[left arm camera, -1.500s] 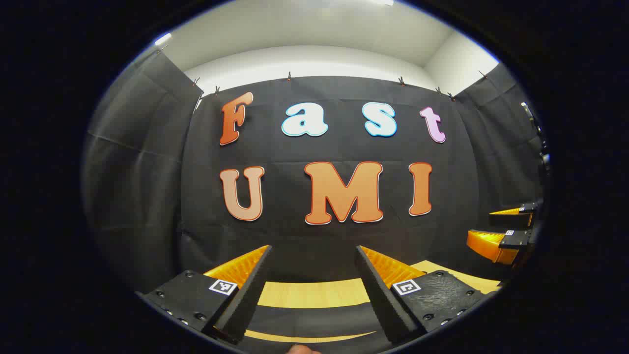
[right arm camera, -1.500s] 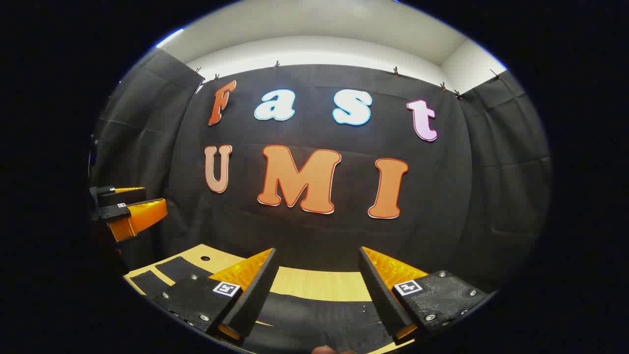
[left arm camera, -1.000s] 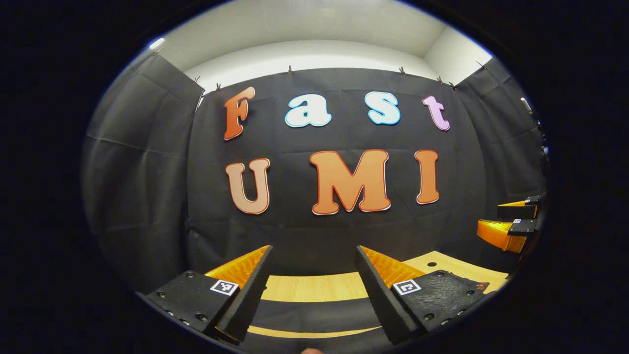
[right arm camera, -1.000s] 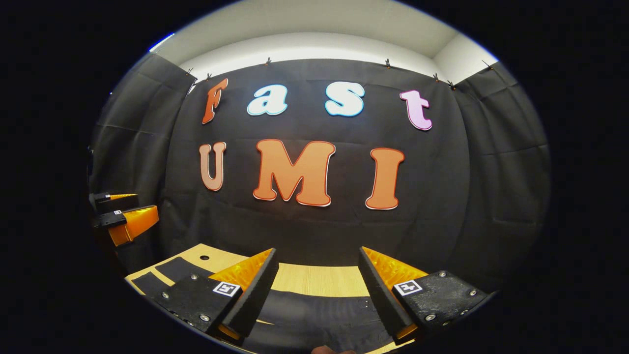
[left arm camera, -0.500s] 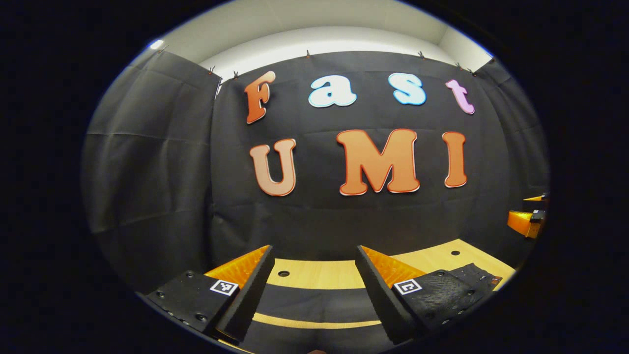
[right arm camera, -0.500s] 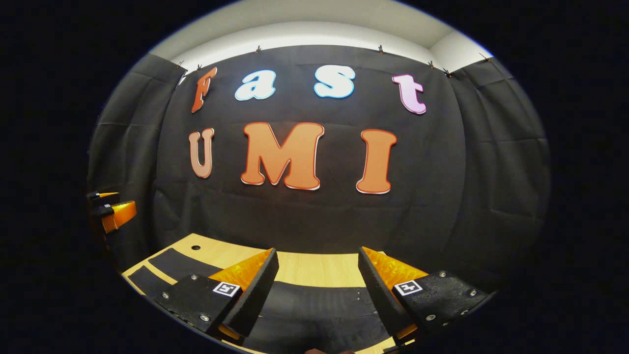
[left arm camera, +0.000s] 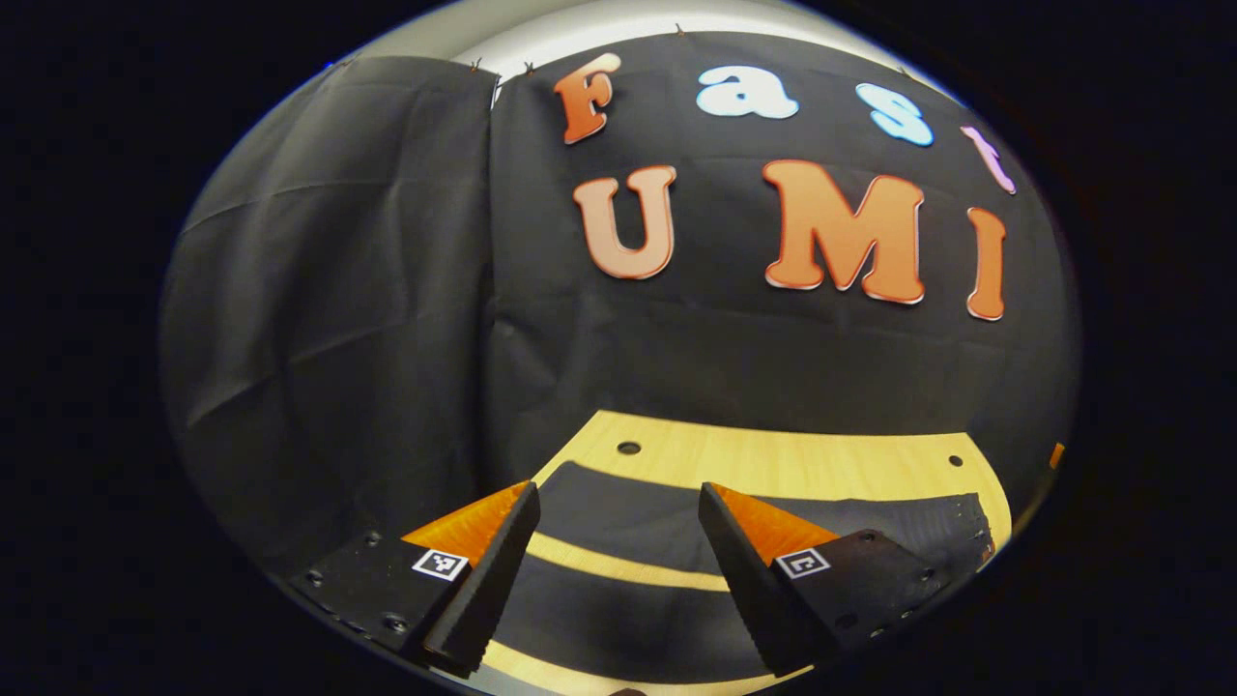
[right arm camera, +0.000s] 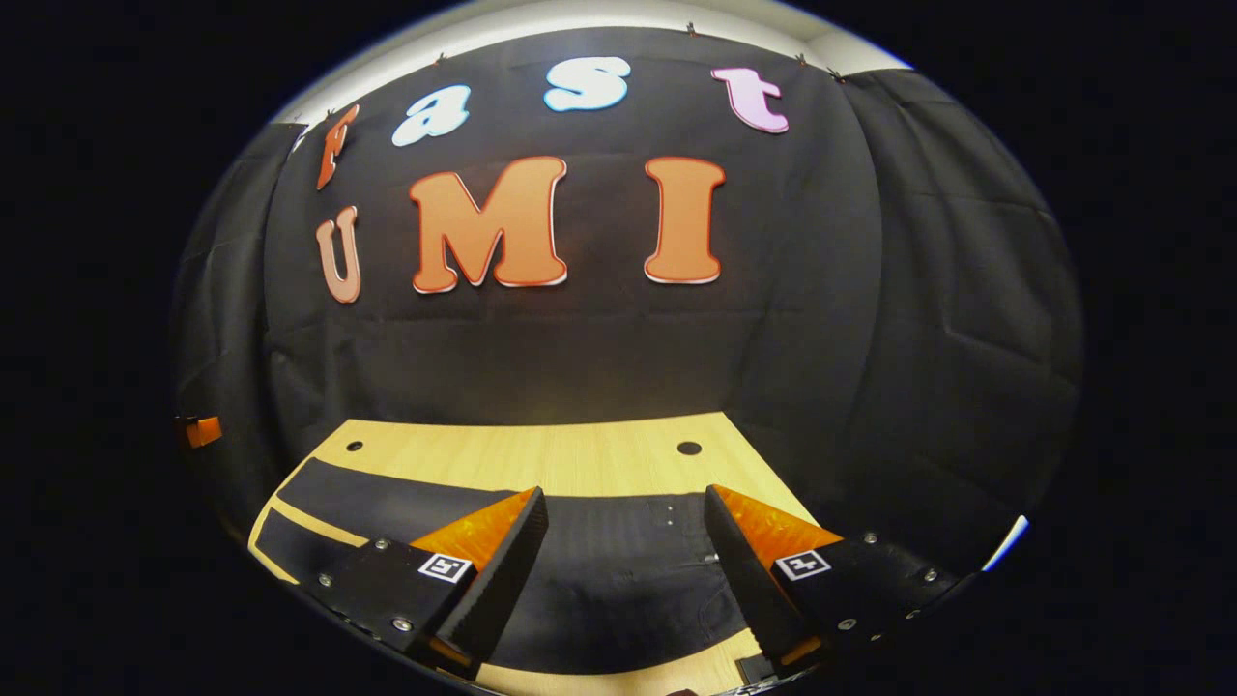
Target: Grasp the waist and the cuffs of the jeans and fold them to make the two legs overlap; first hold the waist and fold one-third of the jeans toward the cuffs, then hold the cuffs and fold the remaining one-third in the same direction to finish folding.
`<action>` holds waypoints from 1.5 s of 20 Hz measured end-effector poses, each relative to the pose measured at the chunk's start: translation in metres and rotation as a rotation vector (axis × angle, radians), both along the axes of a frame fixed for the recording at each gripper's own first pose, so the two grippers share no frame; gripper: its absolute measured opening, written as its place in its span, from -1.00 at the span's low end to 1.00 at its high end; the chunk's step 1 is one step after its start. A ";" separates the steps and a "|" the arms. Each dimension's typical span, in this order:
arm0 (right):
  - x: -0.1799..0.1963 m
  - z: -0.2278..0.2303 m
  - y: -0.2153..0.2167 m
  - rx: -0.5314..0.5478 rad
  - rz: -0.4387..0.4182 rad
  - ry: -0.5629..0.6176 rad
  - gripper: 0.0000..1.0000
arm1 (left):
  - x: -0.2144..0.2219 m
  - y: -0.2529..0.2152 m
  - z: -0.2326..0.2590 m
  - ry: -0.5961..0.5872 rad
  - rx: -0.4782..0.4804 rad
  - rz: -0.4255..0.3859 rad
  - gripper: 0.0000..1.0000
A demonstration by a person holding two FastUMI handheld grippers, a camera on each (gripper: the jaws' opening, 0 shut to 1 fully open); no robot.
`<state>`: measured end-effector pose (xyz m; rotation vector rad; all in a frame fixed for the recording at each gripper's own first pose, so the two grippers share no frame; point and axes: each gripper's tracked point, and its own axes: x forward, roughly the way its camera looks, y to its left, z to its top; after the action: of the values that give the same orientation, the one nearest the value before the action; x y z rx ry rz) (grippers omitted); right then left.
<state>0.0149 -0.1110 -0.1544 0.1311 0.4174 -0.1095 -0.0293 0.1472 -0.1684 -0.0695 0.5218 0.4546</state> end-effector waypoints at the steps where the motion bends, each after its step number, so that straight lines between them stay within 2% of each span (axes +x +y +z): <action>1: -0.001 -0.008 -0.003 0.007 0.001 0.022 0.96 | -0.006 0.009 -0.010 0.033 -0.008 0.027 0.99; 3: -0.001 -0.025 -0.009 0.025 0.003 0.072 0.96 | -0.019 0.026 -0.030 0.097 -0.036 0.088 0.99; 8: -0.008 -0.075 -0.019 0.078 0.010 0.228 0.97 | -0.055 0.057 -0.095 0.273 -0.191 0.229 0.99; 13: -0.018 -0.111 -0.034 0.096 -0.075 0.366 0.98 | -0.076 0.081 -0.156 0.431 -0.418 0.372 1.00; 17: -0.027 -0.147 -0.033 0.202 -0.151 0.489 0.97 | -0.084 0.090 -0.183 0.548 -0.513 0.453 0.98; 22: -0.045 -0.190 -0.032 0.248 -0.199 0.658 0.97 | -0.097 0.100 -0.221 0.702 -0.687 0.552 0.98; 25: -0.050 -0.210 -0.028 0.306 -0.221 0.720 0.96 | -0.105 0.111 -0.238 0.760 -0.741 0.596 0.98; 30: -0.060 -0.235 -0.045 0.330 -0.305 0.791 0.96 | -0.113 0.126 -0.272 0.820 -0.761 0.659 0.98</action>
<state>-0.0447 -0.1562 -0.3890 0.4827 1.2048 -0.3983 -0.1423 0.2735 -0.4405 -0.8299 1.4812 0.9110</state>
